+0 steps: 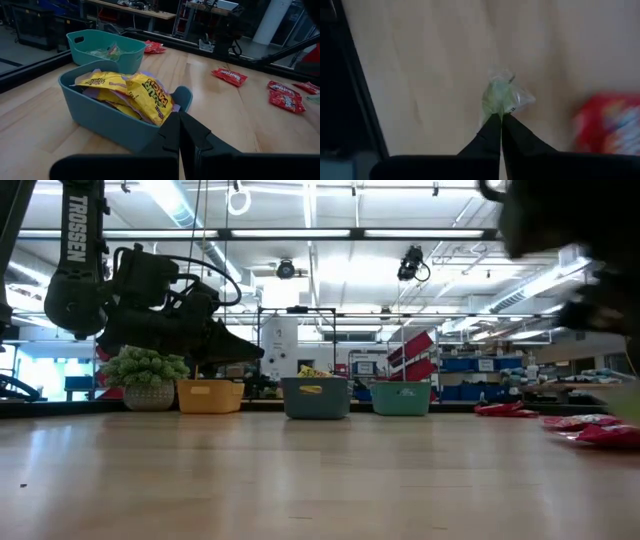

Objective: Sort candy
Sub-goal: Put the green gummy into the green bin

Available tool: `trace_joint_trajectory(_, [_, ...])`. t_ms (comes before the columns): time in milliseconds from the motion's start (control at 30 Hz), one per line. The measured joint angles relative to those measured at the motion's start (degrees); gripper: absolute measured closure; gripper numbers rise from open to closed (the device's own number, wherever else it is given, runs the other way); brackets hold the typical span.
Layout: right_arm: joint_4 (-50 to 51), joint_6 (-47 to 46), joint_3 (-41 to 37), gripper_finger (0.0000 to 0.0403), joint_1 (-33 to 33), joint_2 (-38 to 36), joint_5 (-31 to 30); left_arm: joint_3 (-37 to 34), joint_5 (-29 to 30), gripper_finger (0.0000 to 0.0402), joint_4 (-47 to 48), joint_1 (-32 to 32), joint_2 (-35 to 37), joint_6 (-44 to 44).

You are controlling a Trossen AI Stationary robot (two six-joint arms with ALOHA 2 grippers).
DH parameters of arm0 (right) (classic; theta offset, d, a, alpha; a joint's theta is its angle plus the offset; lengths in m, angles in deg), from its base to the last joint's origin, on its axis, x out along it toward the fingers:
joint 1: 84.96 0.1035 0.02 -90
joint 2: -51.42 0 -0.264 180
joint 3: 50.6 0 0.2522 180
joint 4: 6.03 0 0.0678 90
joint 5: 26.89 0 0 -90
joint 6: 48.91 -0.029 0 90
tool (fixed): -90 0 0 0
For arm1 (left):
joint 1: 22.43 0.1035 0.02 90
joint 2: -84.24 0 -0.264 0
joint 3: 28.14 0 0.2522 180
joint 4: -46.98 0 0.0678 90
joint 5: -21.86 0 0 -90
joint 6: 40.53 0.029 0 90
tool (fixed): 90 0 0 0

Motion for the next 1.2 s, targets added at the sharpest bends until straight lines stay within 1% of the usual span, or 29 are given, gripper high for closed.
trace_joint_trajectory(100, [2.26,6.77,2.08,0.0402,-4.57,-1.91,-3.58,0.01,0.02,0.0401,-0.19,0.00,0.02,0.00])
trace_joint_trajectory(167, [3.80,12.23,3.72,0.0402,-8.92,-3.23,-5.98,0.01,0.00,0.0401,-0.17,0.00,0.00,0.00])
trace_joint_trajectory(333, [5.00,22.31,7.10,0.0402,-24.33,-5.17,-11.08,0.01,0.01,0.0401,-0.17,0.00,0.00,0.00])
trace_joint_trajectory(433, [4.50,27.25,8.19,0.0402,-33.67,-5.22,-12.01,-0.01,0.02,0.0401,-0.14,0.00,0.00,0.00])
trace_joint_trajectory(567, [4.37,30.77,8.21,0.0402,-45.93,-5.22,-12.05,0.00,0.02,0.0401,-0.13,0.01,0.00,0.02])
trace_joint_trajectory(733, [3.25,32.56,8.21,0.0402,-57.88,-5.22,-12.06,-0.01,0.02,0.0401,-0.17,0.02,0.00,0.00])
trace_joint_trajectory(833, [2.70,32.64,8.21,0.0403,-62.64,-5.22,-11.64,-0.01,0.02,0.0401,-0.17,0.01,0.00,0.00])
trace_joint_trajectory(900, [1.89,32.66,8.09,0.0403,-64.62,-5.22,-10.74,-0.01,0.02,0.0401,-0.17,0.02,0.00,0.00])
trace_joint_trajectory(1067, [-1.72,32.66,7.27,0.0403,-67.44,-4.01,-9.38,-0.01,0.02,0.0401,-0.20,0.00,0.00,0.00])
trace_joint_trajectory(1200, [-2.22,32.21,7.20,0.0403,-68.35,-0.05,-8.35,-0.01,0.02,0.0401,-0.15,0.02,0.00,0.00])
